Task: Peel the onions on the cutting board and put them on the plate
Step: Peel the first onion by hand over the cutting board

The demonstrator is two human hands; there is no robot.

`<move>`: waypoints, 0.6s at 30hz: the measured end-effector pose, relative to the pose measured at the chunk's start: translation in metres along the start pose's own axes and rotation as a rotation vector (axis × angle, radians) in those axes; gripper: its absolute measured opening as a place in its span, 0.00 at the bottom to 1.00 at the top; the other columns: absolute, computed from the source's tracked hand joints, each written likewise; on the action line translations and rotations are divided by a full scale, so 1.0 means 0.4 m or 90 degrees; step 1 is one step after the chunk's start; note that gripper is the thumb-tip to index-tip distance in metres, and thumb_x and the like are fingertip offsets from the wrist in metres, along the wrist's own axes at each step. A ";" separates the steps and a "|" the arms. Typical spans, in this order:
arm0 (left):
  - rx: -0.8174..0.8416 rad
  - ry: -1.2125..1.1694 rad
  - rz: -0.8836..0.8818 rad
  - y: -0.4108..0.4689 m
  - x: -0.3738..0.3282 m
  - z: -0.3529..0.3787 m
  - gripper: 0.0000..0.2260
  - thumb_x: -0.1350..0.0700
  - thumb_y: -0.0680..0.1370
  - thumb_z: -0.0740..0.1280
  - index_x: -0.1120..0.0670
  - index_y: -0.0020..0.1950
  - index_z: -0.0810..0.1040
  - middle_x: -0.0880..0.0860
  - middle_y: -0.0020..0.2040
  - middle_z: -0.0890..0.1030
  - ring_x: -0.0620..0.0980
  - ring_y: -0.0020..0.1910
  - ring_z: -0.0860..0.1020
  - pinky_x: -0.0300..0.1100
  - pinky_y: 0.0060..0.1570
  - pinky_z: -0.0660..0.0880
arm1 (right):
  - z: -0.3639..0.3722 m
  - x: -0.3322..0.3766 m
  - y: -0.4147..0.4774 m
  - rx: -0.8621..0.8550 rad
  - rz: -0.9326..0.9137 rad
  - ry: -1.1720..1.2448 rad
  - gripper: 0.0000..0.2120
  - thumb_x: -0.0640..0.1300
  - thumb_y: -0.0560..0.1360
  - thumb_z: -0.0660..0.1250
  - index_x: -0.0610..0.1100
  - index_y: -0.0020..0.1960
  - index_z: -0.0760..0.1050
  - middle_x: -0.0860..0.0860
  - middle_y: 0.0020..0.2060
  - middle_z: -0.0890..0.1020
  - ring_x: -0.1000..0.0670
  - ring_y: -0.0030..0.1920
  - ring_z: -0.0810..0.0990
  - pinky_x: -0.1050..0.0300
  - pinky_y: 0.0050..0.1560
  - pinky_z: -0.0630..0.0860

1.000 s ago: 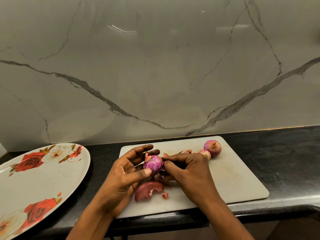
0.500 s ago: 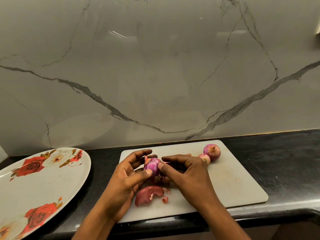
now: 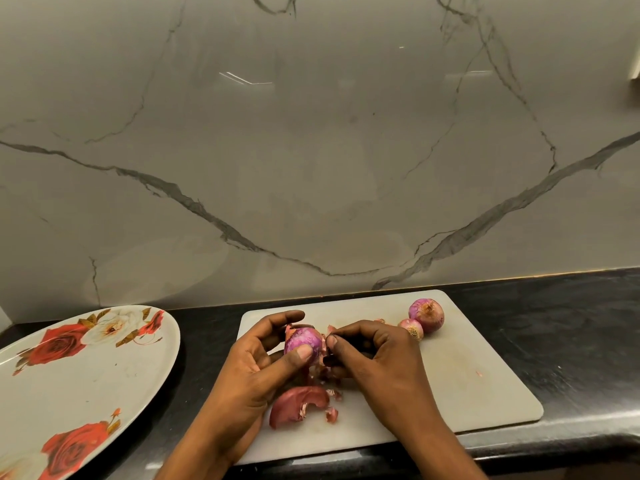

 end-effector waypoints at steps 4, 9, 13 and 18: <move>-0.015 0.013 0.008 -0.001 -0.010 0.004 0.21 0.60 0.75 0.74 0.51 0.68 0.80 0.59 0.61 0.86 0.59 0.58 0.86 0.48 0.52 0.85 | -0.004 0.013 -0.004 0.003 -0.030 -0.064 0.11 0.40 0.74 0.78 0.56 0.47 0.87 0.63 0.42 0.87 0.60 0.46 0.87 0.63 0.49 0.84; -0.036 0.056 0.029 -0.001 -0.017 0.006 0.20 0.54 0.76 0.72 0.48 0.68 0.80 0.56 0.58 0.87 0.56 0.58 0.86 0.49 0.54 0.83 | 0.004 0.028 -0.009 0.030 -0.045 -0.056 0.13 0.41 0.76 0.76 0.61 0.49 0.86 0.66 0.44 0.87 0.62 0.49 0.86 0.66 0.50 0.83; -0.027 0.051 0.028 -0.001 -0.011 0.007 0.17 0.55 0.76 0.72 0.51 0.65 0.83 0.57 0.58 0.87 0.57 0.57 0.86 0.47 0.53 0.85 | 0.008 0.027 -0.010 0.032 -0.027 0.011 0.11 0.47 0.74 0.78 0.57 0.56 0.86 0.61 0.48 0.88 0.61 0.51 0.87 0.63 0.51 0.84; -0.024 0.049 0.008 0.001 -0.005 0.001 0.15 0.55 0.75 0.72 0.52 0.62 0.86 0.57 0.59 0.87 0.58 0.59 0.86 0.51 0.57 0.83 | 0.007 0.024 -0.004 0.053 -0.002 0.053 0.11 0.45 0.75 0.78 0.54 0.57 0.87 0.59 0.48 0.89 0.56 0.50 0.88 0.55 0.52 0.86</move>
Point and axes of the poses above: each hand's wrist, its own y-axis towards the middle knuckle, its own z-axis out of the palm, x = y × z, the point moved 5 cm from there along y, towards the middle knuckle
